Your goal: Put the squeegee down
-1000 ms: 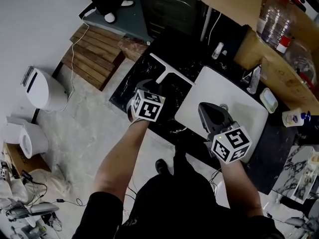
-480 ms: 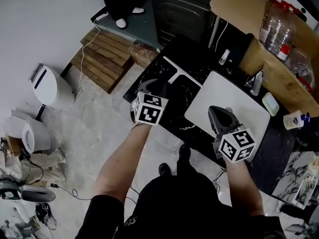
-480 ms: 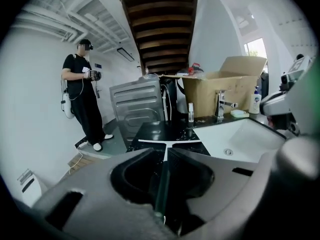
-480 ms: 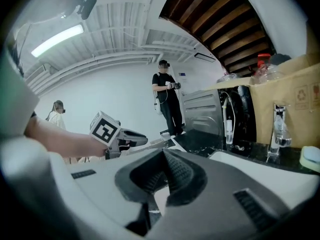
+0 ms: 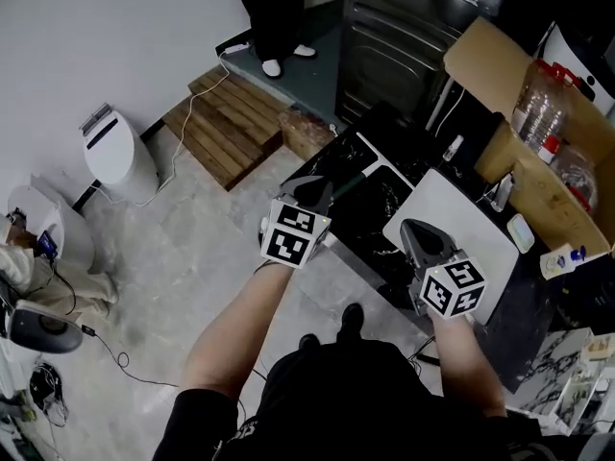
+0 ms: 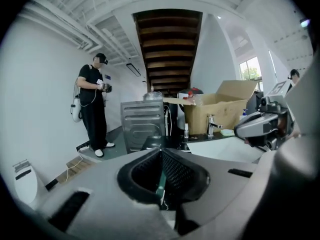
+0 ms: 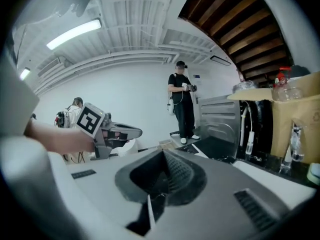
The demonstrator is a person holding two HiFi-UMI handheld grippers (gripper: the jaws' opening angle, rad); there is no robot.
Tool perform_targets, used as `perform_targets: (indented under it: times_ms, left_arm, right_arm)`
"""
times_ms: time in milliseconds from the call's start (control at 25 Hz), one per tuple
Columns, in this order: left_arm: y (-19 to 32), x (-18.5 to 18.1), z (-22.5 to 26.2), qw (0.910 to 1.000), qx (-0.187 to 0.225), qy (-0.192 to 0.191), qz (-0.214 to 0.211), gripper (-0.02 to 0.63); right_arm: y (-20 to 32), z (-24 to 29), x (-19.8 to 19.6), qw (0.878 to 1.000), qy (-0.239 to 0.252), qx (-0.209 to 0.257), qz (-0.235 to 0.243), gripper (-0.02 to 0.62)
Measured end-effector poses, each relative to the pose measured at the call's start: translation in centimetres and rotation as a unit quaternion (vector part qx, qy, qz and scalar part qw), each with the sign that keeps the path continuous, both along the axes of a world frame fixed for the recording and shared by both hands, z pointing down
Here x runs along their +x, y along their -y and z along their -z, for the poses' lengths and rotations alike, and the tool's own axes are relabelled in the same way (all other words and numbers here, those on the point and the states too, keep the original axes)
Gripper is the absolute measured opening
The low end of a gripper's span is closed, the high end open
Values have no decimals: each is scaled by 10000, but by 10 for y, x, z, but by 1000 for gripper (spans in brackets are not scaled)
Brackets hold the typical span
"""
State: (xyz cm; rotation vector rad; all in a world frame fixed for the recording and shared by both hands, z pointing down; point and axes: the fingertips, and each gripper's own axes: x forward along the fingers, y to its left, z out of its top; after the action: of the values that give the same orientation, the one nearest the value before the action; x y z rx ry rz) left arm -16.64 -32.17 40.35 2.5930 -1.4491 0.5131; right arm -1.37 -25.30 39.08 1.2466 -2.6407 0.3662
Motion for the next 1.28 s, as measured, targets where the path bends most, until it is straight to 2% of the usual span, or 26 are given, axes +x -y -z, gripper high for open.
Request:
perform_targets:
  times_ms: [280,440,640,760,1000,1280]
  left_arm:
    - [-50,-56,19,9984,228,-359,374,9]
    - [-83,-75,17,9973,177,-540,471,9]
    - [-101,-89,18,9945,176,-728,728,9]
    - [-105,-86,29,9925,270,-872,810,9]
    - [-105,-56,61,9929,603,-700,744,9]
    - [-101,-21,81,9912,717,-610,932,9]
  right_arm:
    - [-30,25,-48,9993,-61,228,297,5]
    - [-54,40,-54,9989,-17,358,312,5]
    - [-67,40,-24,9987,-286,411,128,5]
    - [-66,45,-3,9987,-211,452,-43,5]
    - [-58,55,26,9978,-176,631,76,5]
    - [-53,57,91,9975,-160,688,58,5]
